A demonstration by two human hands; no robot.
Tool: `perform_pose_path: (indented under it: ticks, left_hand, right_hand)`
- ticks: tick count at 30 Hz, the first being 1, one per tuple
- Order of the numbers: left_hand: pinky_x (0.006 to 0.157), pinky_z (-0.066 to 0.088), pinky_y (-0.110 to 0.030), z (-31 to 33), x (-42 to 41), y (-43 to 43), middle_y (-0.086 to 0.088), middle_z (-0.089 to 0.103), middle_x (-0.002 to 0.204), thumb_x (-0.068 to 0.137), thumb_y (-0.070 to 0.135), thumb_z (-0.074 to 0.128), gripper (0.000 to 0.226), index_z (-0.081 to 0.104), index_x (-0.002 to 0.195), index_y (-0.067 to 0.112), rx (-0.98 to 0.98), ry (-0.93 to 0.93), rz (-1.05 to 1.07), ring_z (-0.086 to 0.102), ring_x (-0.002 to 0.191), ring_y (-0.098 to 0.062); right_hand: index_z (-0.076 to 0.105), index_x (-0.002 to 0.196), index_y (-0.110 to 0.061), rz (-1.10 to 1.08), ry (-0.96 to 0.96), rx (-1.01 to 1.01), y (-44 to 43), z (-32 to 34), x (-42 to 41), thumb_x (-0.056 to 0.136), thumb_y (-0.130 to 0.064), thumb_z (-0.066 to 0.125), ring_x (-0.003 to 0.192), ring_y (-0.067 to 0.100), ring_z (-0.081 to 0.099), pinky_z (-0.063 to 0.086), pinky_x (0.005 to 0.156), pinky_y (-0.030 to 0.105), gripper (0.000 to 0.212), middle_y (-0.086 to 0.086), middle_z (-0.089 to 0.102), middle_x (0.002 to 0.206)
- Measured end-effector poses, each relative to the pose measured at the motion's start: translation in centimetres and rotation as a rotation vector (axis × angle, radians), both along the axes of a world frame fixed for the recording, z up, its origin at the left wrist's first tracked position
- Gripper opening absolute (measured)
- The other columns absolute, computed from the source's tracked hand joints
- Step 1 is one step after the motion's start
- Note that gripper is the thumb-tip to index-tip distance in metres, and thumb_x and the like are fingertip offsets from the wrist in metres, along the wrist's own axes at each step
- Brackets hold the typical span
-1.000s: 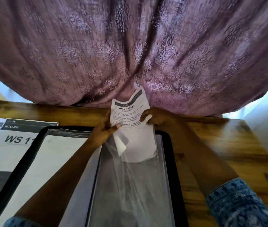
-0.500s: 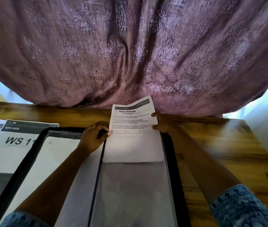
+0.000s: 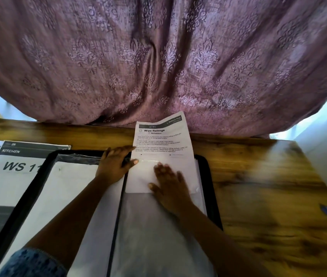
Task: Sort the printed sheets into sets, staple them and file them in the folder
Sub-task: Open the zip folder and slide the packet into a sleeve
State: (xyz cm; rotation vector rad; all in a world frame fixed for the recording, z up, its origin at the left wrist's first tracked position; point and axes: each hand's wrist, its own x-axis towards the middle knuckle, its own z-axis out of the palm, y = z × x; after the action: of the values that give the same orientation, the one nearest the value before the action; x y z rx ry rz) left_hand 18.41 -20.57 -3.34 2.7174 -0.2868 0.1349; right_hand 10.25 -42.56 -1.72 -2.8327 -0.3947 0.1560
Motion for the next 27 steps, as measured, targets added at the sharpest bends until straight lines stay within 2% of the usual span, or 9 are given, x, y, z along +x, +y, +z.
perform_pose_path:
  ticks: [2,5,8,10,12,14,19,23,27]
  left_hand:
    - [0.117,0.015,-0.047,0.2,-0.1,-0.2,0.003,0.046,0.145,0.076,0.077,0.023,0.081,0.041,0.142,0.033,0.001,-0.006,0.013,0.036,0.137,-0.021]
    - [0.116,0.016,-0.048,0.3,-0.1,-0.3,0.002,0.045,0.147,0.077,0.077,0.023,0.083,0.038,0.145,0.032,-0.008,0.008,0.018,0.035,0.137,-0.023]
    - [0.116,0.016,-0.048,0.0,0.2,0.1,0.001,0.043,0.148,0.083,0.072,0.027,0.075,0.036,0.146,0.032,-0.056,0.026,0.008,0.034,0.138,-0.025]
    - [0.117,0.014,-0.045,-0.1,0.3,0.4,-0.002,0.042,0.149,0.091,0.056,0.044,0.062,0.035,0.147,0.032,-0.138,0.046,0.013,0.031,0.139,-0.027]
    - [0.117,0.011,-0.041,0.0,0.3,0.4,-0.004,0.041,0.149,0.094,0.037,0.056,0.057,0.035,0.146,0.031,-0.157,0.068,0.023,0.030,0.140,-0.027]
    - [0.117,0.009,-0.041,0.2,0.3,0.4,-0.003,0.044,0.147,0.095,0.038,0.055,0.054,0.038,0.145,0.030,-0.113,0.074,0.015,0.031,0.140,-0.026]
    - [0.116,0.017,-0.048,-0.2,0.4,0.4,-0.001,0.051,0.141,0.087,0.056,0.038,0.061,0.044,0.141,0.028,-0.030,0.024,-0.012,0.041,0.134,-0.026]
    - [0.116,0.014,-0.046,0.0,0.2,0.1,0.002,0.047,0.144,0.079,0.075,0.025,0.079,0.042,0.142,0.030,0.014,0.018,-0.002,0.037,0.136,-0.022]
    - [0.117,0.011,-0.045,0.2,0.2,-0.2,0.002,0.043,0.148,0.077,0.077,0.020,0.086,0.037,0.145,0.029,0.030,0.029,0.020,0.034,0.138,-0.021]
  right_hand:
    - [0.015,0.151,-0.019,-0.188,-0.069,-0.046,-4.1,-1.9,-0.6,0.085,-0.069,-0.001,0.146,0.020,0.013,0.004,0.115,0.045,0.085,0.001,0.012,0.158]
    - [0.032,0.145,-0.008,-0.403,-0.181,-0.142,-8.6,-2.5,-1.3,0.090,-0.064,-0.002,0.141,0.026,0.027,-0.002,0.113,0.046,0.086,0.012,0.030,0.152]
    - [0.042,0.138,0.002,-0.433,-0.279,-0.130,-6.1,-0.9,-0.5,0.093,-0.048,0.025,0.134,0.035,0.038,0.020,0.112,0.055,0.069,0.022,0.041,0.144]
    - [0.043,0.138,-0.002,-0.283,-0.295,-0.045,-1.2,0.4,0.0,0.086,-0.042,0.038,0.133,0.031,0.042,0.032,0.105,0.058,0.066,0.017,0.044,0.143]
    - [0.034,0.145,-0.014,-0.049,-0.234,-0.011,3.8,0.7,-0.2,0.092,-0.045,0.035,0.141,0.024,0.030,0.019,0.109,0.055,0.062,0.009,0.032,0.152]
    - [0.013,0.151,-0.025,0.067,-0.054,-0.030,5.6,-0.1,-0.7,0.097,-0.054,0.025,0.147,0.020,0.006,-0.001,0.114,0.051,0.062,0.001,0.009,0.159]
    - [0.001,0.151,-0.026,-0.262,-0.092,-0.076,-1.7,-2.2,-1.9,0.079,-0.068,-0.016,0.146,0.018,-0.004,-0.006,0.113,0.043,0.085,-0.003,-0.004,0.158]
    - [0.012,0.151,-0.018,-0.489,-0.151,-0.131,-5.3,-3.2,-1.9,0.090,-0.064,-0.002,0.145,0.023,0.012,-0.013,0.112,0.045,0.079,0.007,0.014,0.157]
    - [0.017,0.150,-0.011,-0.596,-0.302,-0.130,-6.1,-3.2,-1.5,0.095,-0.057,0.014,0.146,0.028,0.009,-0.011,0.115,0.048,0.072,0.014,0.015,0.157]
